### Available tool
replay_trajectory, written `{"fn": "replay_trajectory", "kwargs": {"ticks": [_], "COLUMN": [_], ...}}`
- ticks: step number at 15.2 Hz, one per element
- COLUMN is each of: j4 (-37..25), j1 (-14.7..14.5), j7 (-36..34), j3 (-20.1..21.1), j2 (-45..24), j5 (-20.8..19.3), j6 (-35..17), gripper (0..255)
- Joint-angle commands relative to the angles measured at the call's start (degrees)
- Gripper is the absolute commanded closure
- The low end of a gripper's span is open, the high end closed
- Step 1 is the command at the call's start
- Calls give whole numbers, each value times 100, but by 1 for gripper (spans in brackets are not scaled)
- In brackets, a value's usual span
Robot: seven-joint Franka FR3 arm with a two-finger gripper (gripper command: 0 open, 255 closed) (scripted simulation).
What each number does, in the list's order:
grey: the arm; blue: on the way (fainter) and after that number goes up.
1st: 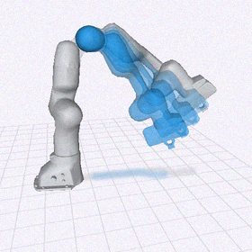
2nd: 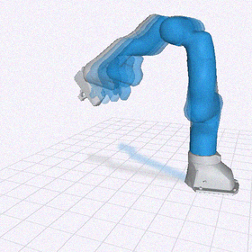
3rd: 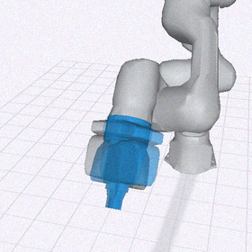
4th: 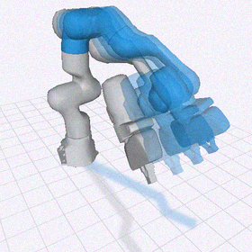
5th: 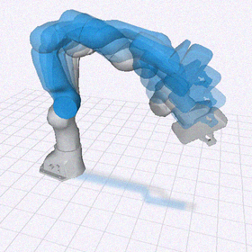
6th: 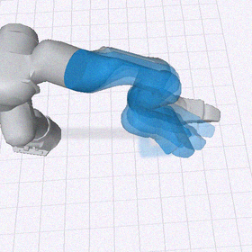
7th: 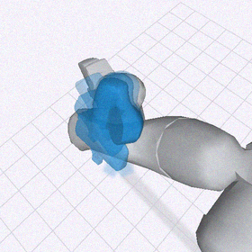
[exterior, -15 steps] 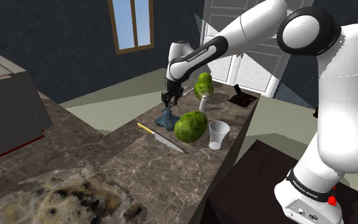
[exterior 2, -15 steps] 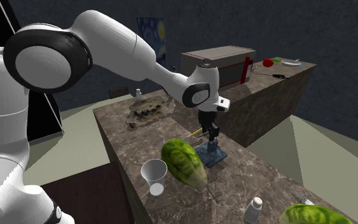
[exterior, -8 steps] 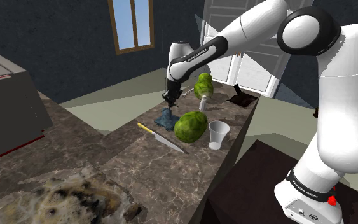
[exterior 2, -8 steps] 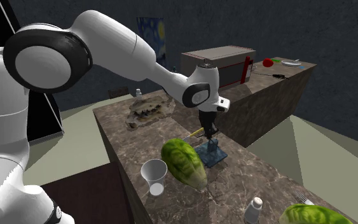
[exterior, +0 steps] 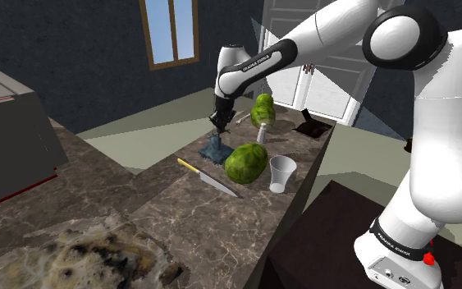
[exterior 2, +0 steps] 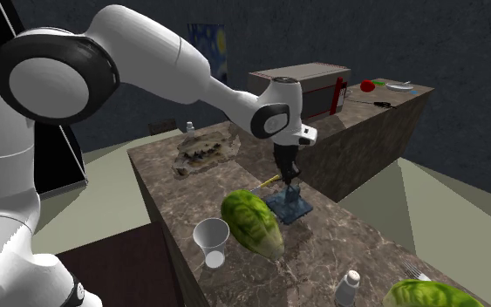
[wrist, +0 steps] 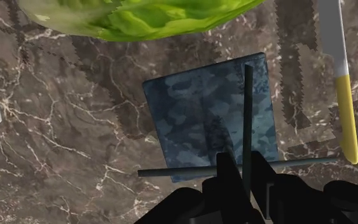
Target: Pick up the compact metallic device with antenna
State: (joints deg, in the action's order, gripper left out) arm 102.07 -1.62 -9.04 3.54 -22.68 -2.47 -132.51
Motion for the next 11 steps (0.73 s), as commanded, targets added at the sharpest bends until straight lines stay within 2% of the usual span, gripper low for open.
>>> {"fn": "replay_trajectory", "kwargs": {"ticks": [1, 11], "j4": [-47, -330], "j1": [1, 7], "j7": [4, 27], "j3": [5, 17], "j2": [84, 336], "j5": [8, 37], "j6": [126, 661], "gripper": [255, 255]}}
